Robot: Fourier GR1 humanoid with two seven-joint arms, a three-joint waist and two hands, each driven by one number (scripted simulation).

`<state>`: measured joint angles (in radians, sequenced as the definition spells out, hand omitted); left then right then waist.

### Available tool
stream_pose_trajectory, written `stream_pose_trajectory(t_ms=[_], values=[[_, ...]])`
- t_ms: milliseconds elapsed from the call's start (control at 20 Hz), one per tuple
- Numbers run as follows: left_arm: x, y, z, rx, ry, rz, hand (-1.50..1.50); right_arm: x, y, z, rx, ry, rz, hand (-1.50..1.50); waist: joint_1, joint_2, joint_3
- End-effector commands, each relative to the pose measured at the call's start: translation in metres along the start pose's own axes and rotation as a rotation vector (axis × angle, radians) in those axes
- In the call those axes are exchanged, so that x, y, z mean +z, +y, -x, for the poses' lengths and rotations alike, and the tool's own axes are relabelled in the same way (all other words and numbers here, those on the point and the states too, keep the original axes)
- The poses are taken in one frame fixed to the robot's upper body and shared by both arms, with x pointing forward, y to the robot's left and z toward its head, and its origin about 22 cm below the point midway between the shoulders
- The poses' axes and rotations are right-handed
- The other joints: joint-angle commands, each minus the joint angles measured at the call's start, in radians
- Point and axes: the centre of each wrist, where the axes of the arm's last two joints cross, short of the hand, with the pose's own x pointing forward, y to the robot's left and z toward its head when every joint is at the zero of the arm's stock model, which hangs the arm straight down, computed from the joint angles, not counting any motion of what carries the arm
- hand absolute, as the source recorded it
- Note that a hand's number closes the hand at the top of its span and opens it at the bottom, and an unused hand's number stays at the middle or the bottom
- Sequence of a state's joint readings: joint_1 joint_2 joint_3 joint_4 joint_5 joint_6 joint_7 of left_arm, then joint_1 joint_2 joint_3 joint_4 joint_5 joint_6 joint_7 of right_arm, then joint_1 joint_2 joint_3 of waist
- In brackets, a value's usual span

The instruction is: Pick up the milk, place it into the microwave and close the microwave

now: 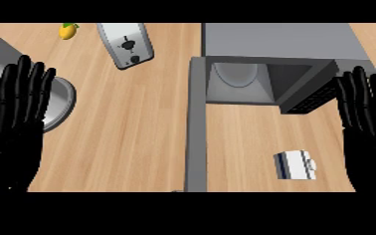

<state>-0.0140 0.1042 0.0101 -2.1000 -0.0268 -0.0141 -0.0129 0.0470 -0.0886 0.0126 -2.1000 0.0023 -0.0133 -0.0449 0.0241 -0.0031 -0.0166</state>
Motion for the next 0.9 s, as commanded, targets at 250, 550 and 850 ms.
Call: stream_pose_trajectory(t_ms=[250,550,850], values=[[-0.004,0.041,-0.005,-0.003,0.032,0.011,-1.50,0.037,0.007,-0.041,-0.167,-0.028,-0.243,-1.50,-0.035,0.000,0.016],[0.013,0.032,-0.005,0.183,0.148,-0.043,-1.50,0.060,0.010,-0.036,-0.401,0.093,-0.461,-1.50,-0.028,0.000,0.017],[0.043,0.046,0.015,0.189,0.162,-0.035,-1.50,0.083,0.007,-0.041,-0.369,0.080,-0.378,-1.50,-0.029,0.001,0.016]])
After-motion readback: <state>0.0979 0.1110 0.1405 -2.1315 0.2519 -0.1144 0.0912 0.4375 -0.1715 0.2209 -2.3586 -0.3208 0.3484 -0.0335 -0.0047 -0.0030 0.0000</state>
